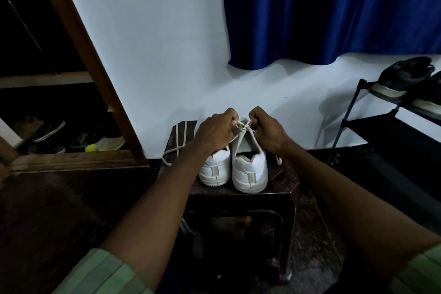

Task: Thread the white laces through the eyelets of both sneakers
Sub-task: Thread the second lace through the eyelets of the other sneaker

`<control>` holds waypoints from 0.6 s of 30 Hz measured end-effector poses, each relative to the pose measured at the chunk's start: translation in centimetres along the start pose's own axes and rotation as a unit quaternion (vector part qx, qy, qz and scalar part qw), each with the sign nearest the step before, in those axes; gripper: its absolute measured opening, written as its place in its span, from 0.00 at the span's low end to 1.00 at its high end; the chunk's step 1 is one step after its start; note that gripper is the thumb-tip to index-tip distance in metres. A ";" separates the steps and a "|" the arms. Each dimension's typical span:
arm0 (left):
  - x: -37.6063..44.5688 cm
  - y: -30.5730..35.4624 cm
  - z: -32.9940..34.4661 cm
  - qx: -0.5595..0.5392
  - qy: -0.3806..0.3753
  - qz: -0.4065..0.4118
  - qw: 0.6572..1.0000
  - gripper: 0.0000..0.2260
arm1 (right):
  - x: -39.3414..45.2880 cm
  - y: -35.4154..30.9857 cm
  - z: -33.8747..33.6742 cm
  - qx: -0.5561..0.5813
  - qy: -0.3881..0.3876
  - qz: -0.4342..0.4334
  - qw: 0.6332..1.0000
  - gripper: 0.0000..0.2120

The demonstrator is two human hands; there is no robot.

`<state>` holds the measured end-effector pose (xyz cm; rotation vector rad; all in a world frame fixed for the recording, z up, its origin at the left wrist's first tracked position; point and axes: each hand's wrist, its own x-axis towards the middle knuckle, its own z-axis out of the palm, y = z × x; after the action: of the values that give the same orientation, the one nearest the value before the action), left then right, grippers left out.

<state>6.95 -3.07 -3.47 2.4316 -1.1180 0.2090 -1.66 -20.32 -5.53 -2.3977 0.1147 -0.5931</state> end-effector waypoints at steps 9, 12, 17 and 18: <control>-0.2 -0.8 -0.6 -0.116 -0.022 0.000 0.993 0.04 | -0.3 0.3 -1.5 0.056 -0.040 -0.009 0.998 0.04; -0.1 -0.4 -0.2 -0.084 0.001 -0.017 0.996 0.04 | -0.4 -0.2 -0.9 0.033 -0.004 0.005 0.999 0.06; -0.1 -0.2 0.0 -0.101 0.024 -0.044 0.994 0.03 | -0.4 -0.7 -0.3 0.029 0.029 0.062 0.997 0.04; -0.1 -0.3 -0.1 -0.120 0.023 -0.043 0.992 0.03 | -0.4 -0.8 -0.6 0.041 0.039 0.074 0.996 0.05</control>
<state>7.06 -2.78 -3.50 2.2434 -0.9577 0.0964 -2.29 -19.96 -4.78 -2.2647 0.2933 -0.6106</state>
